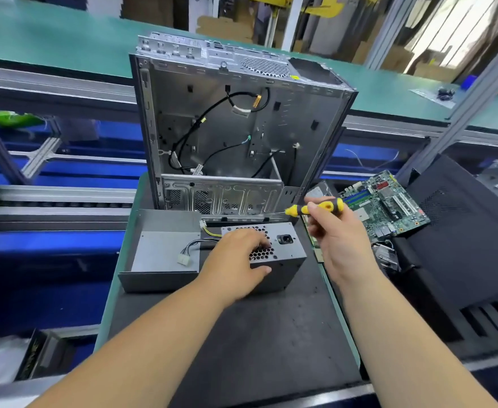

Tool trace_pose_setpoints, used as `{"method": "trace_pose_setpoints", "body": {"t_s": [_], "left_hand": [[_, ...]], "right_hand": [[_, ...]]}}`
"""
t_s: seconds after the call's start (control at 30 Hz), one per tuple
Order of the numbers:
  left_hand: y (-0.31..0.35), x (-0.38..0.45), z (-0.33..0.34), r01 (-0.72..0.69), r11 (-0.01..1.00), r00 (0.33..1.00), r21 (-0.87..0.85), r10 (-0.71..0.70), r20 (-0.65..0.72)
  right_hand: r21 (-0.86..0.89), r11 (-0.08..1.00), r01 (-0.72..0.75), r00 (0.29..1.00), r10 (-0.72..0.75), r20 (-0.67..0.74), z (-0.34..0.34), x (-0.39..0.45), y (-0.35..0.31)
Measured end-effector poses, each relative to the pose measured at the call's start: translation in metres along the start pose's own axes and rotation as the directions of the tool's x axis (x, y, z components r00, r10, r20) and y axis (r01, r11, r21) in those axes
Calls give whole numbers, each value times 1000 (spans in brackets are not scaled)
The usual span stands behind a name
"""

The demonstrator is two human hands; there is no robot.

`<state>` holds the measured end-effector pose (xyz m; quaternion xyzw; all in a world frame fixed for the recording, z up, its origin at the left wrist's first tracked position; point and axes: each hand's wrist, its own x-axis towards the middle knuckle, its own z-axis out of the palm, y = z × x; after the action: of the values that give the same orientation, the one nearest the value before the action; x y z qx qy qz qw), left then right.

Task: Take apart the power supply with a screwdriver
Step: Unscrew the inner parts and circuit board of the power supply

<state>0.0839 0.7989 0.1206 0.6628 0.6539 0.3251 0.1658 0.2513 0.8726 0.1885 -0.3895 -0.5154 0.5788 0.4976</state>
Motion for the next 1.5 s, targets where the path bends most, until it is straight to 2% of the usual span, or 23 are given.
{"method": "trace_pose_setpoints", "body": {"t_s": [0.17, 0.3, 0.6, 0.83, 1.27, 1.5], "left_hand": [[0, 1, 3, 7, 1000, 1000, -12, -7, -22], [0, -1, 6, 13, 1000, 999, -6, -13, -37], [18, -3, 8, 137, 990, 985, 34, -133, -109], [29, -7, 11, 189, 980, 978, 67, -182, -104], [39, -10, 18, 209, 966, 970, 153, -185, -155], [38, -12, 21, 221, 968, 963, 115, -199, -182]], "right_hand": [[-171, 976, 136, 990, -130, 47, -6, -11, -7], [-237, 955, 177, 983, -161, 84, -12, -11, -7], [-316, 931, 186, 966, -115, 230, -23, -6, -9], [-301, 939, 164, 957, -78, 278, -32, -6, -8], [-341, 918, 202, 923, -62, 381, -33, -2, -14], [-357, 912, 203, 909, -41, 414, -33, 0, -19]]}}
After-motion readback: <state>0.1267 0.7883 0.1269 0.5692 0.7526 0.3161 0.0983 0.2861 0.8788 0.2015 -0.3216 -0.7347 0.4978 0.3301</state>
